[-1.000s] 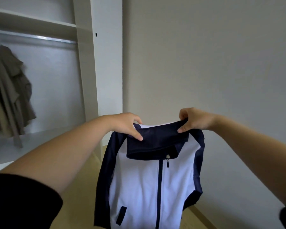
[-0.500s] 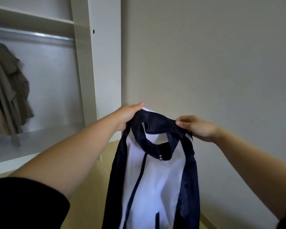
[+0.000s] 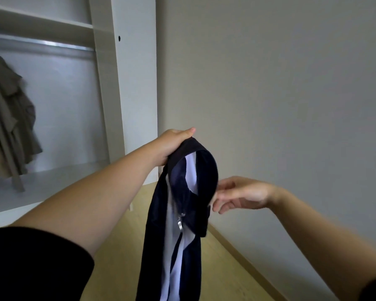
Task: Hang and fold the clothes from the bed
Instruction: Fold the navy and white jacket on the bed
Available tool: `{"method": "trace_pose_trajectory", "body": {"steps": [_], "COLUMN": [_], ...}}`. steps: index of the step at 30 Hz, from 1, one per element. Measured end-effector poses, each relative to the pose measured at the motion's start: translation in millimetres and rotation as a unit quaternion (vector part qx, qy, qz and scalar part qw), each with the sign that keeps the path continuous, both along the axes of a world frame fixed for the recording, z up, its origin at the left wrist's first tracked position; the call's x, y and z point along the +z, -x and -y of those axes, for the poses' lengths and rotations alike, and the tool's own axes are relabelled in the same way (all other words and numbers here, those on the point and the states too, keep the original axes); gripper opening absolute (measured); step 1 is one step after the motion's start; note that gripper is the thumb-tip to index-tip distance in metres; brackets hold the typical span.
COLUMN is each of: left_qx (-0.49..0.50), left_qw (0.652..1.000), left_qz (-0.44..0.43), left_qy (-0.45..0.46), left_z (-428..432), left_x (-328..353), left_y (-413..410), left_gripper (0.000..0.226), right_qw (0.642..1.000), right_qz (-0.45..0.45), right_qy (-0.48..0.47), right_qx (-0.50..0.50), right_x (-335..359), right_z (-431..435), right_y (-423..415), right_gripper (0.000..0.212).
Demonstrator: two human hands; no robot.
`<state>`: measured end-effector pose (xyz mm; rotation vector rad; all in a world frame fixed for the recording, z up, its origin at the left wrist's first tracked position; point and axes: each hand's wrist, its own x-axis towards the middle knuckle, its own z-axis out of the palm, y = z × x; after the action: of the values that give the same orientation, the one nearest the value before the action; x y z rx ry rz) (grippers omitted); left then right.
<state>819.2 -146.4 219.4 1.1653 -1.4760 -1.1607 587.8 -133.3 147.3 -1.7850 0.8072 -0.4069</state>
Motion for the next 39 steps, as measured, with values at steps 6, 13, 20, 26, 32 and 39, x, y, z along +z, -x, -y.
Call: {"method": "trace_pose_trajectory", "body": {"steps": [6, 13, 20, 26, 32, 39], "left_qx": [-0.085, -0.030, 0.022, -0.056, -0.091, -0.093], "left_qw": [0.996, 0.998, 0.928, 0.886, 0.866, 0.807], "left_qz": [0.026, 0.028, 0.349, 0.456, 0.489, 0.581], "left_qy": [0.012, 0.045, 0.126, 0.070, 0.049, 0.050], "left_z": [-2, 7, 23, 22, 17, 15], "left_x": [2, -3, -19, -16, -22, -44], "left_y": [0, -12, -43, -46, -34, -26], "left_gripper": [0.035, 0.034, 0.050, 0.034, 0.031, 0.030], "right_qw": [0.992, 0.996, 0.951, 0.987, 0.940, 0.826], "right_qz": [0.094, -0.026, -0.044, 0.006, -0.292, -0.455], "right_qy": [-0.018, -0.043, 0.136, 0.043, 0.149, 0.310], "right_qx": [-0.087, -0.069, -0.274, -0.153, -0.095, -0.121], "right_x": [-18, -24, 11, 44, 53, 42], "right_z": [16, 19, 41, 36, 30, 36], "right_y": [-6, -19, 2, 10, 14, 15], "right_gripper": [0.044, 0.021, 0.035, 0.036, 0.015, 0.026]}}
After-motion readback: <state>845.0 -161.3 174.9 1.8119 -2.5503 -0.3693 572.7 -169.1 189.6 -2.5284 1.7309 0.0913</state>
